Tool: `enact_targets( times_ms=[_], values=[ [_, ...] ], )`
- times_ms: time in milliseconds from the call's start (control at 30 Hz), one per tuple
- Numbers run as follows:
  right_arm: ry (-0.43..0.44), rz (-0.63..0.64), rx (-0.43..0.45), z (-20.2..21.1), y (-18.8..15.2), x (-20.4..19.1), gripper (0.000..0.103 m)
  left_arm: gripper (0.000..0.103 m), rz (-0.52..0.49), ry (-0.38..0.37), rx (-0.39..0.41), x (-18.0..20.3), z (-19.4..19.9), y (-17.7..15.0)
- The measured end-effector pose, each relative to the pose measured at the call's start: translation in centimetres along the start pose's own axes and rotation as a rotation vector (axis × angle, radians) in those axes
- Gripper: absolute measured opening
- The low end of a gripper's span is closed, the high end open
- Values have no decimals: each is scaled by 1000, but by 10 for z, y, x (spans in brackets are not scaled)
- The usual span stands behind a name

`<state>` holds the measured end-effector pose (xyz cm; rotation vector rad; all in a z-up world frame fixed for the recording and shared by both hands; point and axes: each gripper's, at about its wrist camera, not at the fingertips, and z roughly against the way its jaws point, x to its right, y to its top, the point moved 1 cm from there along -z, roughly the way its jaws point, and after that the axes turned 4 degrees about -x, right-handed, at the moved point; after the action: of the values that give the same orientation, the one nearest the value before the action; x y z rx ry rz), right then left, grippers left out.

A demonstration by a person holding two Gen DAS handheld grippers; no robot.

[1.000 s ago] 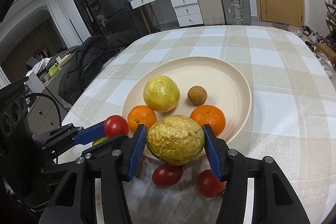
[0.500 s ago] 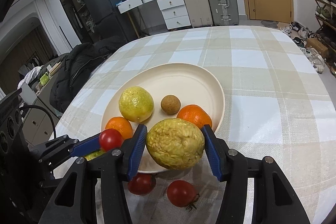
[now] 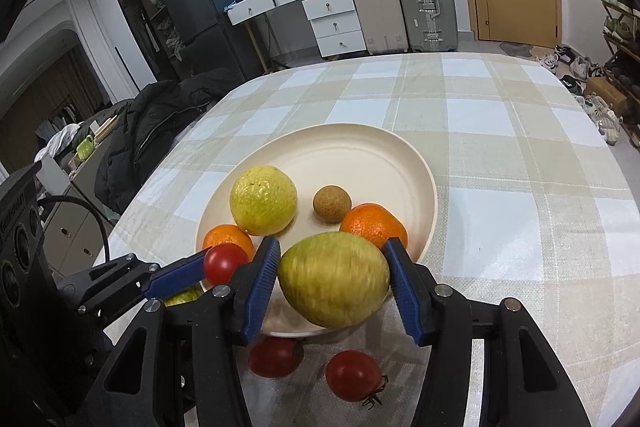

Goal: Organize fruits
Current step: 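Open both tools to drop the golden fruit and tomato onto the plate, then withdraw both tools from the plate toward the remaining loose fruit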

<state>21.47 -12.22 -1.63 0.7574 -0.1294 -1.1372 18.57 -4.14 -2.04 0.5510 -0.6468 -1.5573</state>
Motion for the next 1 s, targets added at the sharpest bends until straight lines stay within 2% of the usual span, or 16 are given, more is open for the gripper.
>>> enact_targets(
  times_ms=[167,233,400,500,600,633,767,833,1000],
  values=[
    [10,3,2,3,-1,0,58,28,0,12,-4,-5,3,-2],
    [8,7,9,5,-2,-1,65,38,8,17,-4,-8,5,-4],
    [0,-1,29,14,-4,1,72,54,27,40,10,-17,11,-8],
    [-8,0,37,19,-6,2,90,67,38,44,24,-22,19,-11],
    [-30,2,63,27,-10,3,97,83,44,56,47,-27,29,-15],
    [-31,0,68,30,-10,3,100,86,47,64,55,-28,32,-16],
    [-21,0,72,37,-15,4,103,89,53,66,72,-33,44,-19],
    [-28,18,68,39,-18,1,103,99,62,72,83,-36,49,-21],
    [-47,40,72,46,-25,-3,103,102,83,75,103,-41,64,-27]
  ],
)
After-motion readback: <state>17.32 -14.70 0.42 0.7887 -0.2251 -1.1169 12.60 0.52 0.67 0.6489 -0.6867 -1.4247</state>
